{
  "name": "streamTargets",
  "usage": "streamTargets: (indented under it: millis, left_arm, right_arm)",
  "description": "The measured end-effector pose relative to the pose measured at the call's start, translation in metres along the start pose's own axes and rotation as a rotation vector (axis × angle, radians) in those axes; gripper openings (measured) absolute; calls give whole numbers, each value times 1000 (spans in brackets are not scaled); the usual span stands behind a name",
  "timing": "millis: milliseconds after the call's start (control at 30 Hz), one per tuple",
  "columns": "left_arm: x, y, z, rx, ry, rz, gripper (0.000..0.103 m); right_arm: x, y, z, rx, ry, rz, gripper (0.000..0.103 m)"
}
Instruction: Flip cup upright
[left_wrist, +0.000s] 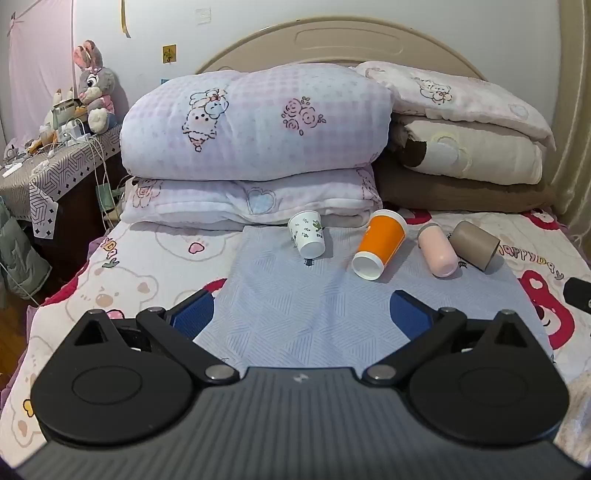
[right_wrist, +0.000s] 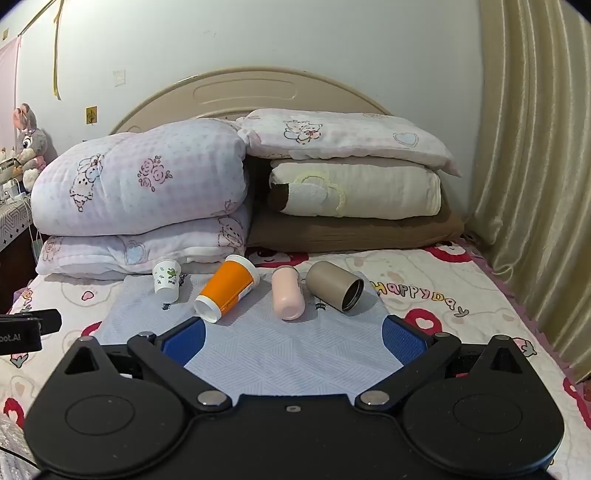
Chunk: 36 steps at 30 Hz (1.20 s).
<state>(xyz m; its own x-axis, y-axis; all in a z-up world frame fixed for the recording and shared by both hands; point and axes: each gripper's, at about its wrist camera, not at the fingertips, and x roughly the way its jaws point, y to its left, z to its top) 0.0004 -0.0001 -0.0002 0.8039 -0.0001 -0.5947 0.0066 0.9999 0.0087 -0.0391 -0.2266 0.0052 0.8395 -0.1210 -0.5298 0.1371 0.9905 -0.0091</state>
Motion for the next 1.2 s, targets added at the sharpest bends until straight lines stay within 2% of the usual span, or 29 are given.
streamTargets:
  millis: [267,433,800,1200]
  left_arm:
    - [-3,6,0,-6,-12,-45,103]
    - [-5,-2,-2,28,-2,-38,103]
    - [-3,4,0,10,13,-56,103]
    - [-2,1,-4,26,33,-28,103]
  right_arm:
    - [1,0,-1,-2,4,-1,103]
    - [4,-6,-3,-1,-3,-11,103]
    - [1,-4,-2,13,8,2,103]
    - [3,-3,-3,10,17,2,103]
